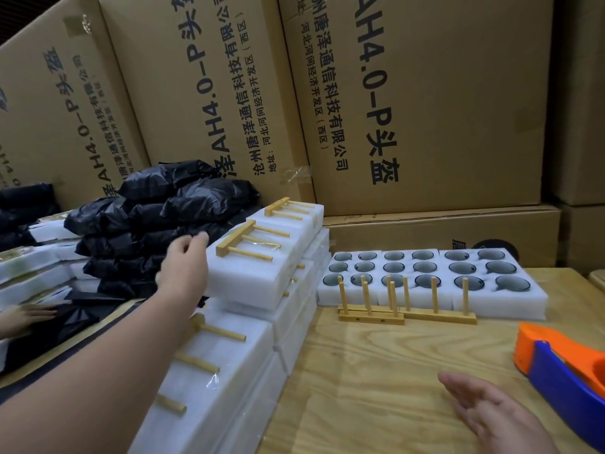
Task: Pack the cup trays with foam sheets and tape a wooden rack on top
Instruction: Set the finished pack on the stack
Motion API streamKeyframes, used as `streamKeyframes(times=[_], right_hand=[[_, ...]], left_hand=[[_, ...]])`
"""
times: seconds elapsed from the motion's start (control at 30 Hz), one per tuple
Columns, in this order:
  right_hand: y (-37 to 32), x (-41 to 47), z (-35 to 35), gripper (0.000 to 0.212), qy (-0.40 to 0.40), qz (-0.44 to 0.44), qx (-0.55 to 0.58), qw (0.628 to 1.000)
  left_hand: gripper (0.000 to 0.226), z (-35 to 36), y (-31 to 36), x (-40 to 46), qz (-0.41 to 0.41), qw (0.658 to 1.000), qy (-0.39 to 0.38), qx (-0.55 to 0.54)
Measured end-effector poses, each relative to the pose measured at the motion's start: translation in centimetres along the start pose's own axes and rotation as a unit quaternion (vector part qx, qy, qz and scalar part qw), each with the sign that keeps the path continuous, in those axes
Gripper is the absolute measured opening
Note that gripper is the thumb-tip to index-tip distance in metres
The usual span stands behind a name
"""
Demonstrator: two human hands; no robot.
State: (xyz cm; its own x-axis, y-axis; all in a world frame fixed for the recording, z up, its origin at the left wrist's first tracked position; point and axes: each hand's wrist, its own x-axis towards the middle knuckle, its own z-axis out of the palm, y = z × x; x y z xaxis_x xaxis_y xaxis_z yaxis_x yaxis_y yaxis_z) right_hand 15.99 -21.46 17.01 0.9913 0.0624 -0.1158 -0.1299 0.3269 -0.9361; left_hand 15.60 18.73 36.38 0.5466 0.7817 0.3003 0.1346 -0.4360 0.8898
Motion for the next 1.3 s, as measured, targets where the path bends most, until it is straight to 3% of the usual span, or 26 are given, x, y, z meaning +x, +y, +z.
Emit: streamKeyframes(times=[0.07, 0.17, 0.3, 0.4, 0.67, 0.73, 0.83, 0.93, 1.03, 1.1, 1.17, 1.3], right_hand=[[0.0, 0.0, 0.1, 0.050, 0.005, -0.011, 0.005, 1.000], [-0.1, -0.2, 0.1, 0.049, -0.005, -0.019, 0.010, 1.000], [0.1, 0.1, -0.1, 0.050, -0.017, -0.017, 0.021, 0.999], [0.2, 0.4, -0.1, 0.051, -0.007, -0.011, 0.031, 0.999], [0.6, 0.9, -0.1, 0.052, 0.008, -0.001, 0.032, 0.999], [0.7, 0.9, 0.1, 0.052, 0.008, -0.005, 0.035, 0.999], [0.9, 1.0, 0.0, 0.051, 0.005, -0.010, 0.043, 0.999], [1.2, 1.1, 0.1, 0.050, 0.018, -0.015, 0.049, 0.999], [1.3, 1.2, 0.2, 0.051, 0.025, -0.017, 0.057, 0.998], [1.4, 1.2, 0.1, 0.052, 0.023, -0.017, 0.060, 0.998], [1.5, 1.3, 0.0, 0.051, 0.024, -0.018, 0.052, 0.998], [1.6, 1.0, 0.1, 0.049, 0.027, -0.026, 0.028, 0.999]], left_hand=[[0.074, 0.2, 1.9, -1.3, 0.070, 0.997, 0.036, 0.012], [0.070, 1.7, 4.1, -3.3, 0.158, 0.974, 0.044, 0.159], [0.088, 3.8, 3.9, -4.4, 0.109, 0.913, -0.084, 0.384], [0.096, 4.2, 3.4, -4.3, 0.088, 0.887, -0.099, 0.443], [0.097, 3.6, 4.0, -4.5, 0.085, 0.870, -0.120, 0.471], [0.097, 4.1, 4.4, -5.5, 0.136, 0.859, -0.080, 0.488], [0.085, 6.6, 4.5, -9.5, 0.277, 0.872, -0.050, 0.399], [0.082, 10.4, 2.8, -15.7, 0.335, 0.866, -0.153, 0.338], [0.082, 13.5, -1.7, -21.4, 0.270, 0.828, -0.321, 0.373], [0.080, 14.7, -5.1, -23.8, 0.203, 0.800, -0.390, 0.409], [0.080, 15.3, -7.5, -25.0, 0.173, 0.798, -0.392, 0.423], [0.084, 15.8, -8.9, -25.4, 0.187, 0.826, -0.345, 0.404]])
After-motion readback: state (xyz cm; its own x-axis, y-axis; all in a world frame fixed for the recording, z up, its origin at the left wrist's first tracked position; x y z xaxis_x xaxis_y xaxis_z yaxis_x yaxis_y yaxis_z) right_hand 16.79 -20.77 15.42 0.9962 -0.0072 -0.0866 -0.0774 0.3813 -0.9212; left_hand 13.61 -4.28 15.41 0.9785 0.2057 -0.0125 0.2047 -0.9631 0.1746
